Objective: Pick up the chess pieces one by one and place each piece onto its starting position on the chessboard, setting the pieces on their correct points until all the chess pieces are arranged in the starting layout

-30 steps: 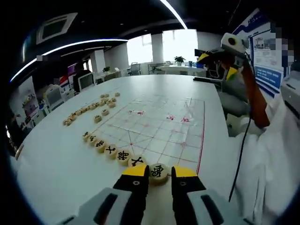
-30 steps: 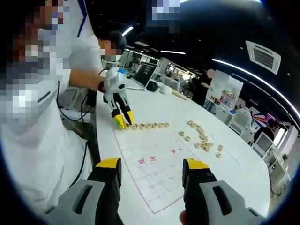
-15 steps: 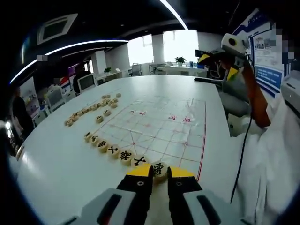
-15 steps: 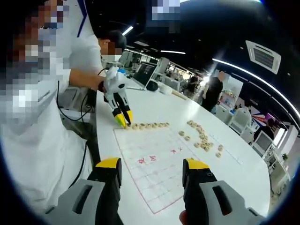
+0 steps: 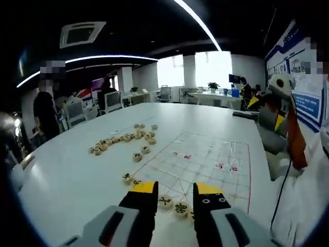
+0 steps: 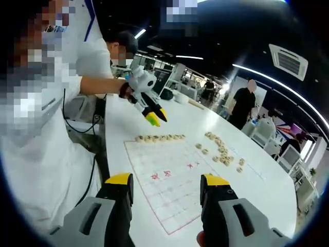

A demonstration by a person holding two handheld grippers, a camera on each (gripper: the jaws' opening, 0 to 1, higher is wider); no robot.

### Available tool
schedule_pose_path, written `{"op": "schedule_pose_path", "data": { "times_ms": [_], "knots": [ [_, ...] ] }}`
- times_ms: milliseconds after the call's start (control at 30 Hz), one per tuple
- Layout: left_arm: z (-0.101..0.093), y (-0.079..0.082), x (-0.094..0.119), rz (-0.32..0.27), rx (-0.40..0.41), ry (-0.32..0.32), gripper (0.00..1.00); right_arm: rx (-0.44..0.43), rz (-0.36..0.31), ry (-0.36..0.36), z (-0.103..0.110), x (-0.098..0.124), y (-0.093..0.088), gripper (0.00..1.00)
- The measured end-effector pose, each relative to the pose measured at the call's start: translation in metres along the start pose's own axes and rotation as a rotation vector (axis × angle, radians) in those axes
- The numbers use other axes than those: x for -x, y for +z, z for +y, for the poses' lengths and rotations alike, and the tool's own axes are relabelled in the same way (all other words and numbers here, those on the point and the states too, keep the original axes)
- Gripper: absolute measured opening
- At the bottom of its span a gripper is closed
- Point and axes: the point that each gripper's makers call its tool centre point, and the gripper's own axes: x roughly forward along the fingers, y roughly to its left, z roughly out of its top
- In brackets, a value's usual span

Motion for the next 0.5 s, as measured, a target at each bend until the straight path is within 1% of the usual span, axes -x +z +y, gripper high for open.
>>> {"op": "schedule_pose_path", "data": {
  "times_ms": [67, 167, 300, 400, 467, 500],
  "knots": [
    [0.013, 0.006, -0.009, -0.004, 0.012, 0.022, 0.32, -0.005, 0.000, -0.004, -0.001, 0.000, -0.001, 0.53],
    [0.024, 0.013, -0.021, -0.009, 0.021, 0.031, 0.32, -0.008, 0.003, -0.007, -0.002, 0.000, -0.002, 0.53],
    [0.040, 0.016, -0.045, 0.018, 0.001, 0.058, 0.31, -0.011, 0.001, -0.008, -0.003, -0.001, -0.001, 0.53],
    [0.056, 0.020, -0.070, 0.038, -0.002, 0.074, 0.31, -0.012, 0.004, -0.008, -0.003, -0.001, -0.001, 0.53],
    [0.072, 0.021, -0.085, 0.050, -0.011, 0.094, 0.31, -0.014, 0.002, -0.010, -0.003, -0.001, -0.001, 0.53],
    [0.082, 0.022, -0.092, 0.051, 0.013, 0.119, 0.30, -0.016, 0.003, -0.013, -0.004, -0.001, -0.001, 0.53]
  ]
}}
